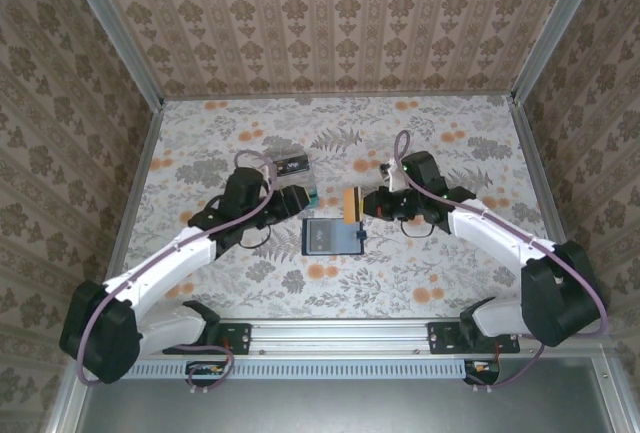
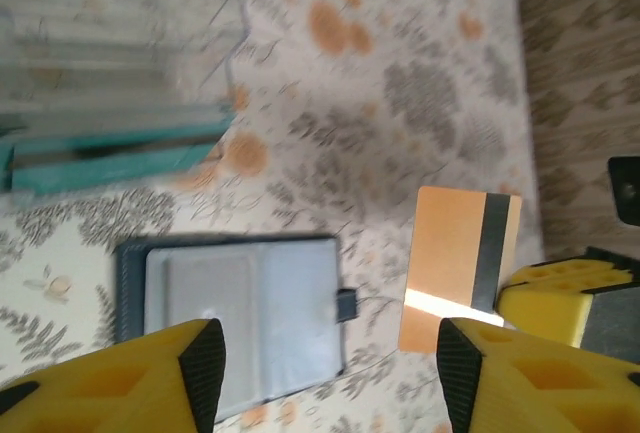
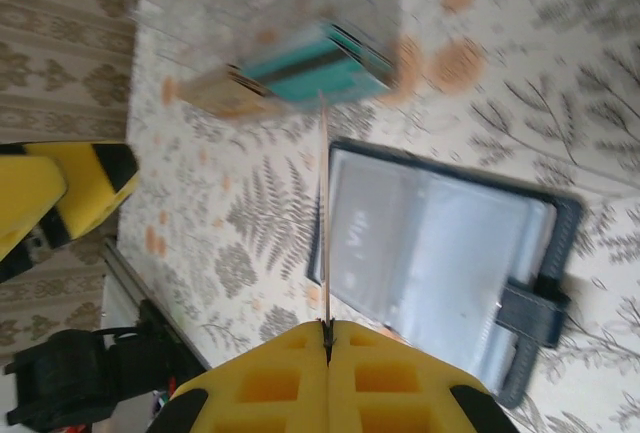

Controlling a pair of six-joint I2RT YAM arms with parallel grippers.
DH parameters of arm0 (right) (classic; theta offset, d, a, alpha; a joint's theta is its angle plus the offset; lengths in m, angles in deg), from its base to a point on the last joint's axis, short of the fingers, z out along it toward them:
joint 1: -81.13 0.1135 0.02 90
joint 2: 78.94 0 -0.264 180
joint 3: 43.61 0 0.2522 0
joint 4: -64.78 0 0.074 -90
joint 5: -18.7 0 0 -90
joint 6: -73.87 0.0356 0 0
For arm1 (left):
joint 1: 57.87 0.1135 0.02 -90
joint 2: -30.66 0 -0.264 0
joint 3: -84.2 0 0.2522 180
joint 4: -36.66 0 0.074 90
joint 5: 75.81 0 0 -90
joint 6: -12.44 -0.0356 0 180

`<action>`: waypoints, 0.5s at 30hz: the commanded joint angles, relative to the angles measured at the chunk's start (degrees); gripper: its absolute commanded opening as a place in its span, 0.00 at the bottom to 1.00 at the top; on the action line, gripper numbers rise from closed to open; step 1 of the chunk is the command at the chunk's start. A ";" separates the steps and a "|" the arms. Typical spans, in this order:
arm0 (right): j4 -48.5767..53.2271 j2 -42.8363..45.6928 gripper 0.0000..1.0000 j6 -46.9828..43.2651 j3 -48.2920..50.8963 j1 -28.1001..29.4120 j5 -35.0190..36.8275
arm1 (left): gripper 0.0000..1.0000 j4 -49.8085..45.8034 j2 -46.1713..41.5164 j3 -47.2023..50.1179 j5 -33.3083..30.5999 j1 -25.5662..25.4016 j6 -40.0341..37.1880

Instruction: Take the credit cards out of the card holder

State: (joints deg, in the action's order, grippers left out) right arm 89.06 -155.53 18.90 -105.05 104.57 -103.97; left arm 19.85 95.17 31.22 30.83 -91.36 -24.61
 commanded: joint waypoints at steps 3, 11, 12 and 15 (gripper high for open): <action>-5.17 1.00 0.00 1.34 -2.64 -0.64 -6.90 | 0.55 11.07 0.72 1.46 10.29 2.20 5.93; -16.98 -0.61 0.00 7.97 -2.42 -0.94 -14.47 | 0.45 22.71 3.36 3.10 16.26 2.29 10.50; -18.27 -0.83 0.00 8.80 -2.24 -1.02 -15.17 | 0.44 23.27 3.88 3.02 17.07 2.25 10.59; -21.61 -1.95 0.00 11.18 -1.88 -1.01 -17.18 | 0.43 25.15 5.21 2.84 18.93 2.24 11.27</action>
State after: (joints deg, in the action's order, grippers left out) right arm 73.74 -156.47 26.39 -106.41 103.90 -116.71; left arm 39.44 99.58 33.78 45.61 -89.29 -15.34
